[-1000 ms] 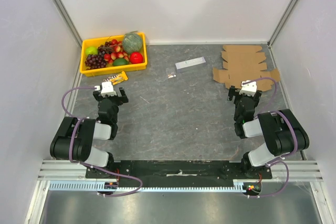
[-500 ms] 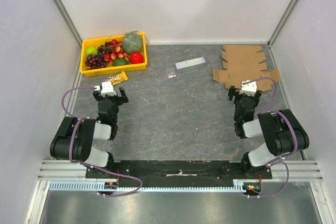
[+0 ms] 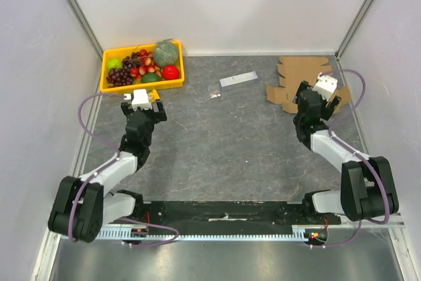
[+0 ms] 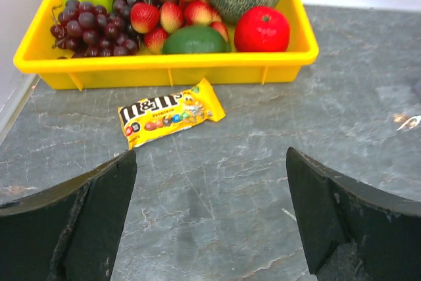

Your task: Fold the paper box

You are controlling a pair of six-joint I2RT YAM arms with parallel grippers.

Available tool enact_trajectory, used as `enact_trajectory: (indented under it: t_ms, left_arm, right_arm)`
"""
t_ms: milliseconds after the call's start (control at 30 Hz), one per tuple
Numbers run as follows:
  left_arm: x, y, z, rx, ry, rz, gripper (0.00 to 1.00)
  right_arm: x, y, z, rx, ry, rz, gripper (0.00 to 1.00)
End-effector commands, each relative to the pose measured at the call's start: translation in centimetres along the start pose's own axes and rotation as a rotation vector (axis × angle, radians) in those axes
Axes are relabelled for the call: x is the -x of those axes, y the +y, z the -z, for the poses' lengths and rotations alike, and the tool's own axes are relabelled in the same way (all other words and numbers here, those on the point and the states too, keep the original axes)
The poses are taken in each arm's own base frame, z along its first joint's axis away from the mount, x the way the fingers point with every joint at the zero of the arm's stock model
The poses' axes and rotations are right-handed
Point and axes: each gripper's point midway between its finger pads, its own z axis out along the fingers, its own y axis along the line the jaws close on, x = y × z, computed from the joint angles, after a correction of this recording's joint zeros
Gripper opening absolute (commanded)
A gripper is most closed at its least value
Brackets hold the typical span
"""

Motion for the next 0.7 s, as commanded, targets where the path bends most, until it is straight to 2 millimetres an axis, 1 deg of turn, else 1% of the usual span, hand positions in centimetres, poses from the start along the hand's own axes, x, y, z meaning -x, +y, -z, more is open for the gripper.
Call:
enact_trajectory:
  t_ms: [0, 33, 67, 100, 133, 233, 300, 400, 433, 467, 533, 667]
  left_arm:
    - [1.2, 0.3, 1.7, 0.076, 0.099, 0.042, 1.00]
    - [1.9, 0.1, 2.2, 0.073, 0.106, 0.078, 1.00]
    - [2.7, 0.2, 2.6, 0.085, 0.102, 0.132, 1.00]
    - [2.9, 0.4, 3.0, 0.103, 0.116, 0.179, 1.00]
    - [3.6, 0.2, 3.4, 0.101, 0.128, 0.221, 1.00]
    - [4.1, -1.0, 4.3, 0.029, 0.179, 0.239, 1.00]
    - [4.4, -1.8, 4.9, -0.020, 0.194, 0.256, 1.00]
    - [5.1, -3.1, 5.8, -0.104, 0.194, 0.301, 1.00]
    - [5.3, -3.5, 6.2, -0.134, 0.192, 0.311, 1.00]
    - [5.7, -3.8, 6.5, -0.158, 0.183, 0.318, 1.00]
    - [6.3, -4.2, 7.0, -0.188, 0.172, 0.324, 1.00]
    - [6.6, -4.5, 7.6, -0.224, 0.178, 0.307, 1.00]
  right_arm:
    - [-1.9, 0.1, 1.1, -0.015, 0.254, 0.094, 0.98]
    - [-1.4, 0.8, 1.1, 0.011, 0.270, 0.087, 0.98]
    - [-1.3, 1.7, 1.2, 0.055, 0.295, 0.072, 0.98]
    - [-1.0, 2.4, 1.4, 0.094, 0.307, 0.048, 0.98]
    - [-0.8, 2.8, 1.4, 0.121, 0.319, 0.017, 0.98]
    - [-0.7, 4.0, 1.8, 0.208, 0.373, -0.119, 0.98]
    - [-1.2, 4.4, 1.9, 0.239, 0.422, -0.216, 0.98]
    - [-2.6, 4.6, 2.0, 0.244, 0.505, -0.358, 0.98]
    - [-3.1, 5.0, 2.2, 0.253, 0.537, -0.396, 0.97]
    - [-3.5, 4.3, 1.7, 0.227, 0.554, -0.447, 0.97]
    - [-4.1, 4.7, 1.7, 0.234, 0.594, -0.512, 0.96]
    - [-5.8, 4.6, 2.0, 0.179, 0.650, -0.610, 0.94]
